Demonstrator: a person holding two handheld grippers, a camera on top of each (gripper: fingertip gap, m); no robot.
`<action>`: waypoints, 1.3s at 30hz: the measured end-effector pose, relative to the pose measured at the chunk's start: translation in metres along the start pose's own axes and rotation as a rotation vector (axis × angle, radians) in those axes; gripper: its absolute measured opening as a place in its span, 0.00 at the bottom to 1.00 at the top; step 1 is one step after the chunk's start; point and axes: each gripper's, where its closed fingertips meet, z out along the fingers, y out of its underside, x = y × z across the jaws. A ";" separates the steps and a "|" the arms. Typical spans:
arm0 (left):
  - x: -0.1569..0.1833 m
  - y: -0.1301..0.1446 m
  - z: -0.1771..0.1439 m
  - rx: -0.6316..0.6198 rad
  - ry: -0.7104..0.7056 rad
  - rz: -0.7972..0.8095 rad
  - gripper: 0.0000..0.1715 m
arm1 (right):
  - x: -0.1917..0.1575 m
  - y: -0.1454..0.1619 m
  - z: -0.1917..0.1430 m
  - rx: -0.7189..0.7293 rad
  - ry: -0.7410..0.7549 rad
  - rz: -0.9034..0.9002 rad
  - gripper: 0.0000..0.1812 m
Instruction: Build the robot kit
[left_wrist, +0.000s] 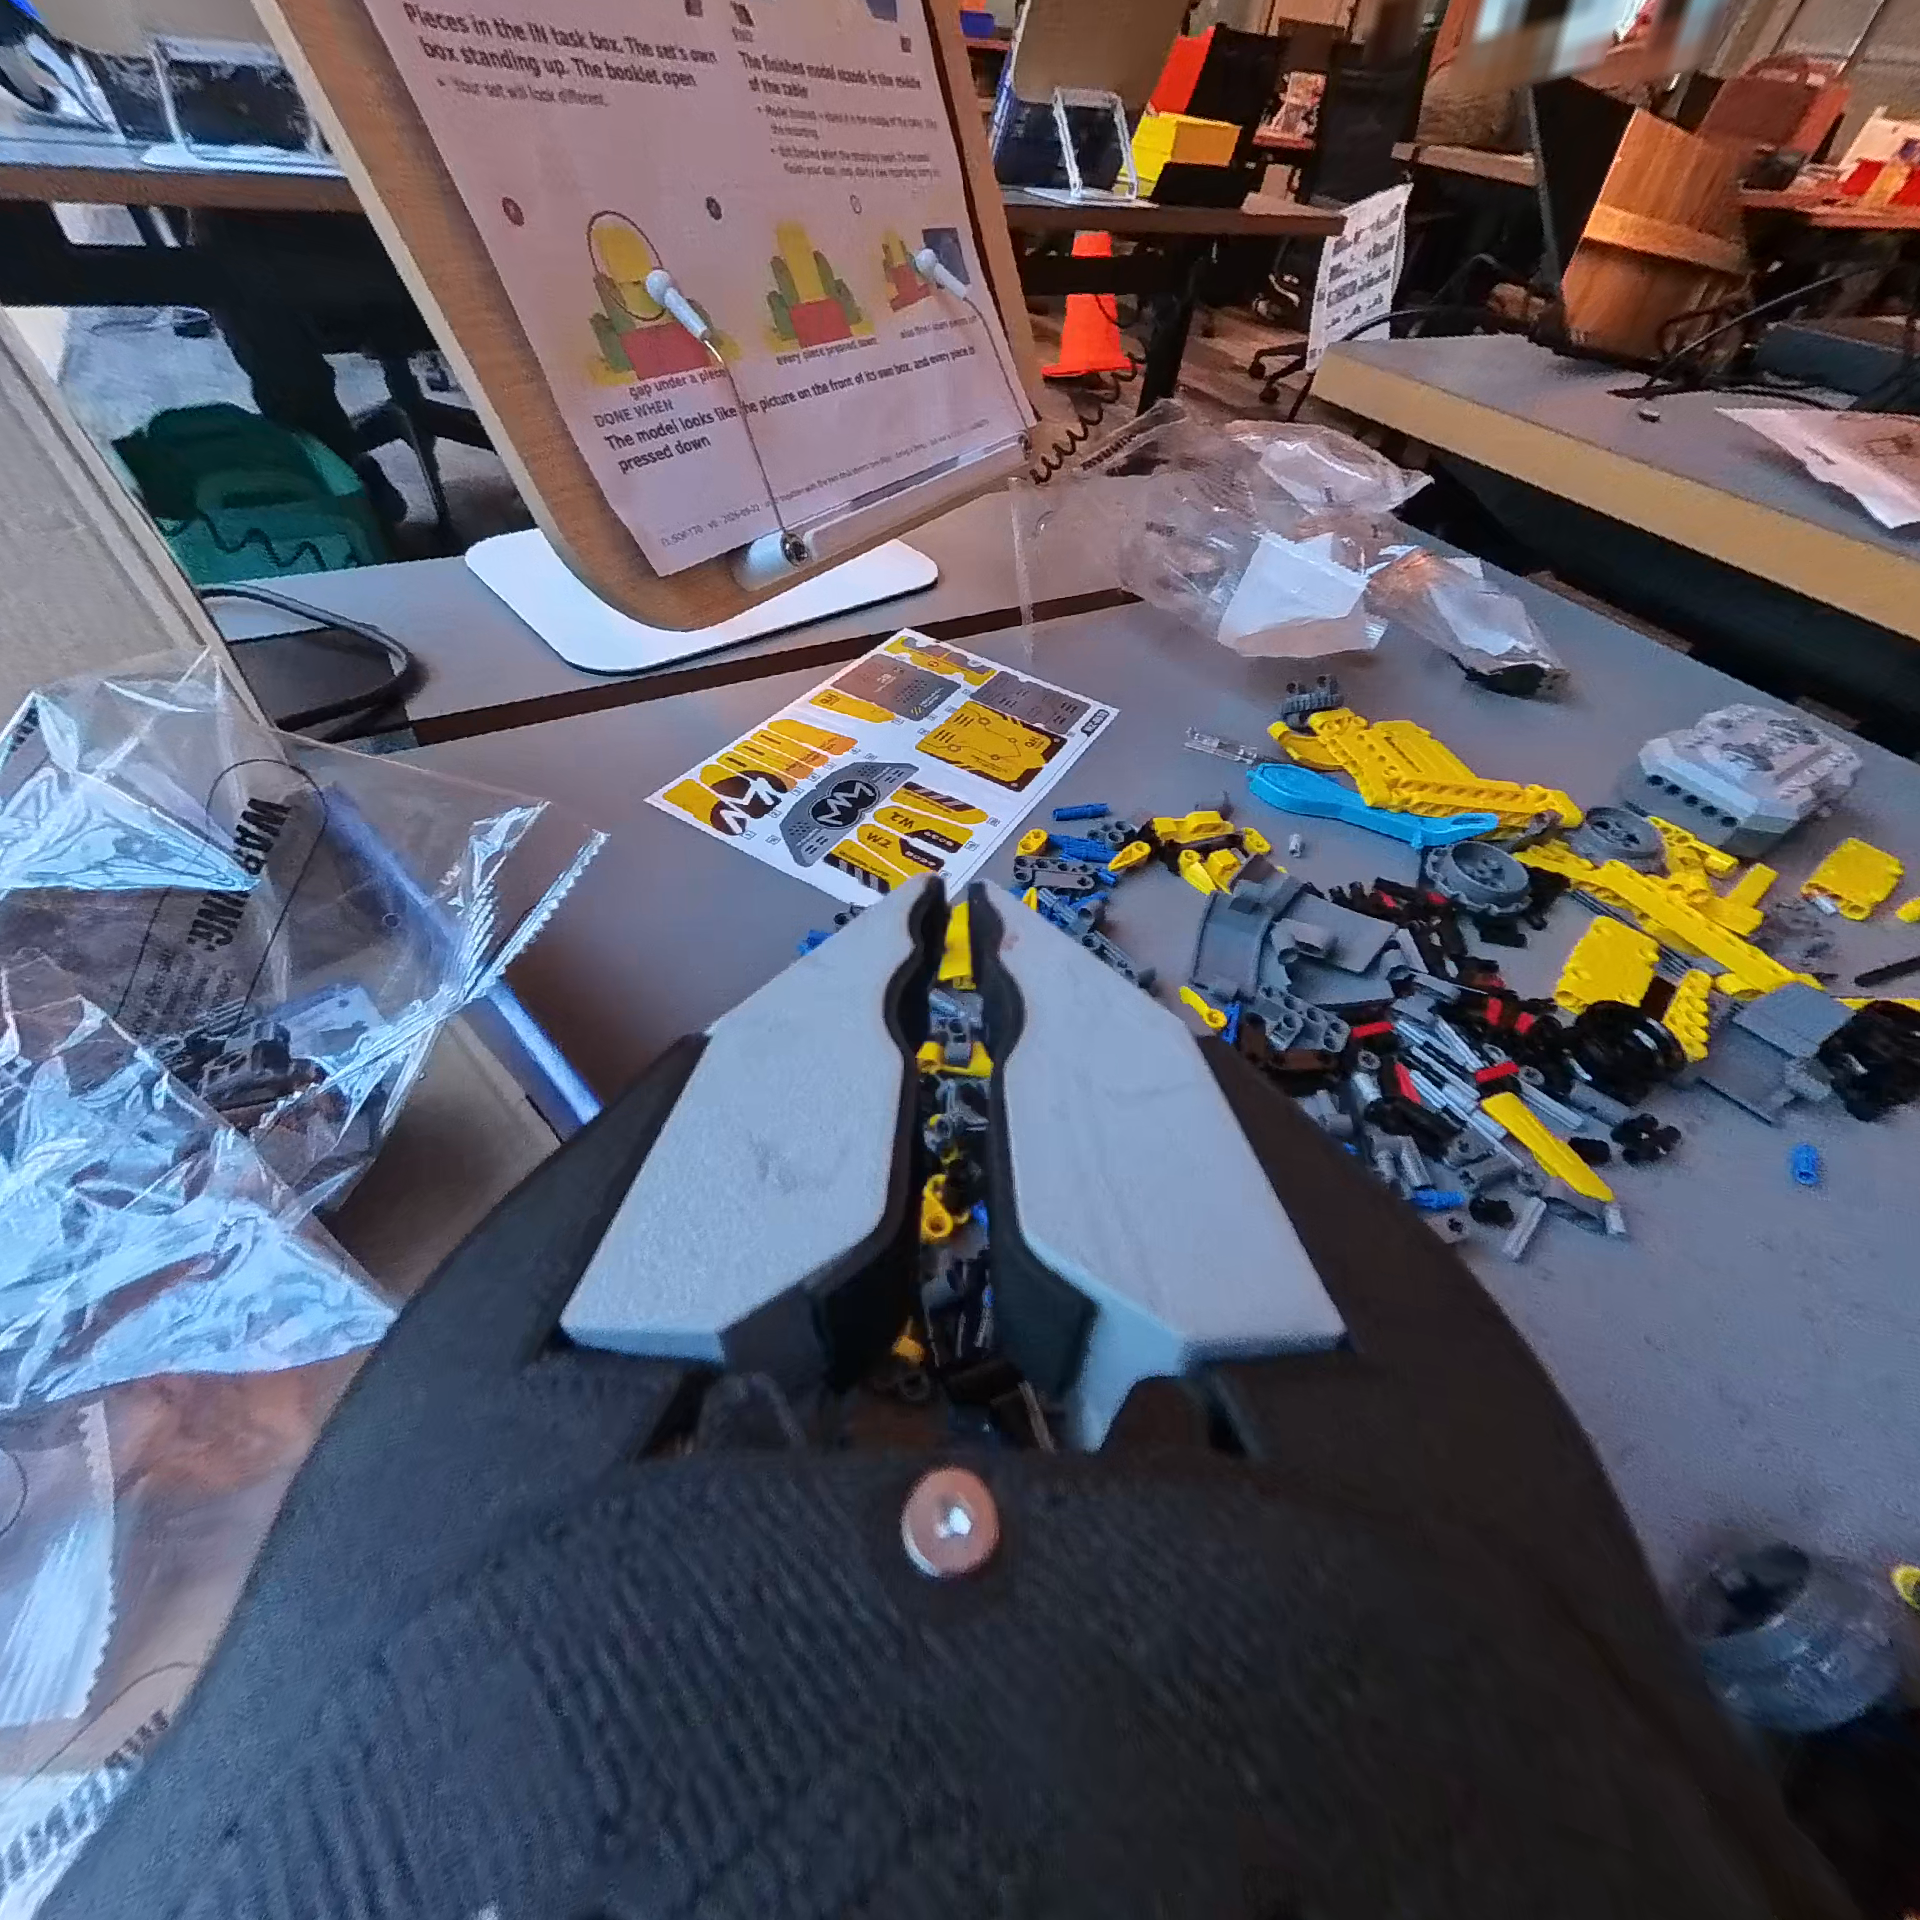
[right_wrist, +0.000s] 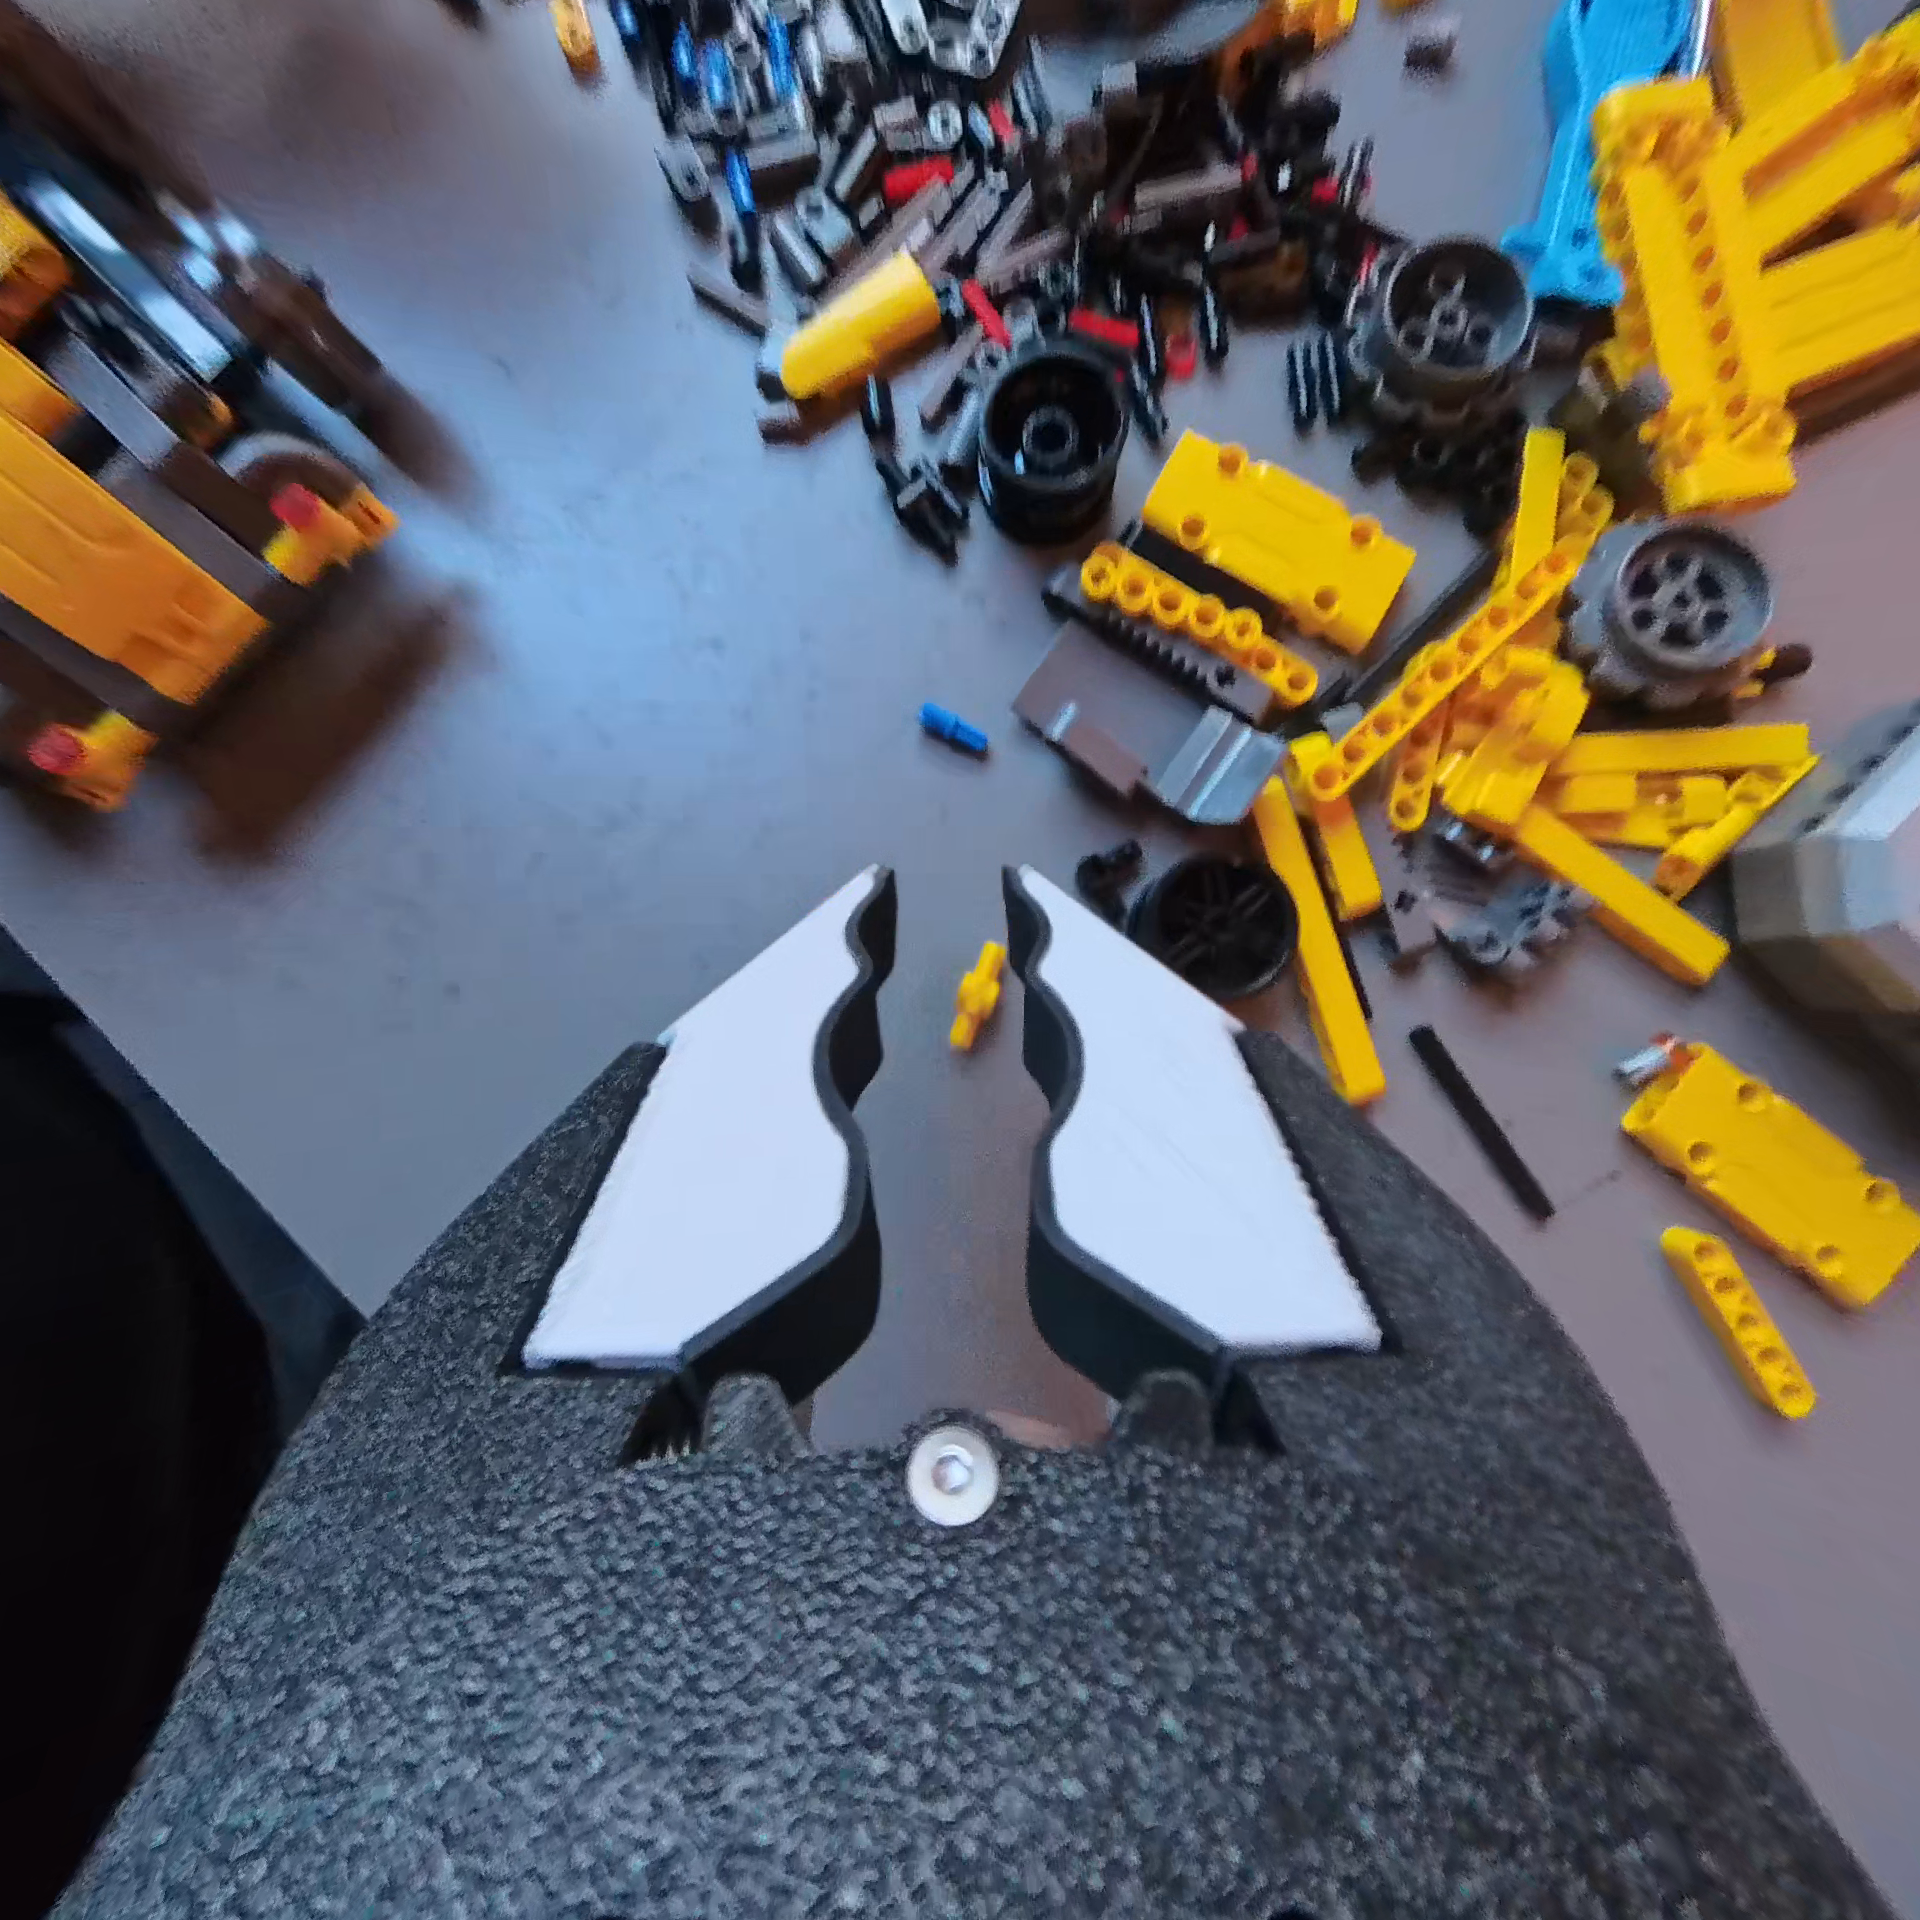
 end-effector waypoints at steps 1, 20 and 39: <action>0.001 -0.001 0.000 0.001 0.002 0.004 0.00 | -0.001 -0.009 -0.001 0.018 -0.004 -0.007 0.12; 0.012 0.000 0.001 -0.004 0.030 0.041 0.00 | -0.015 -0.134 0.033 0.399 -0.083 -0.024 0.17; 0.031 0.022 0.010 -0.089 0.108 0.114 0.03 | -0.006 -0.103 0.022 0.354 -0.084 -0.070 0.08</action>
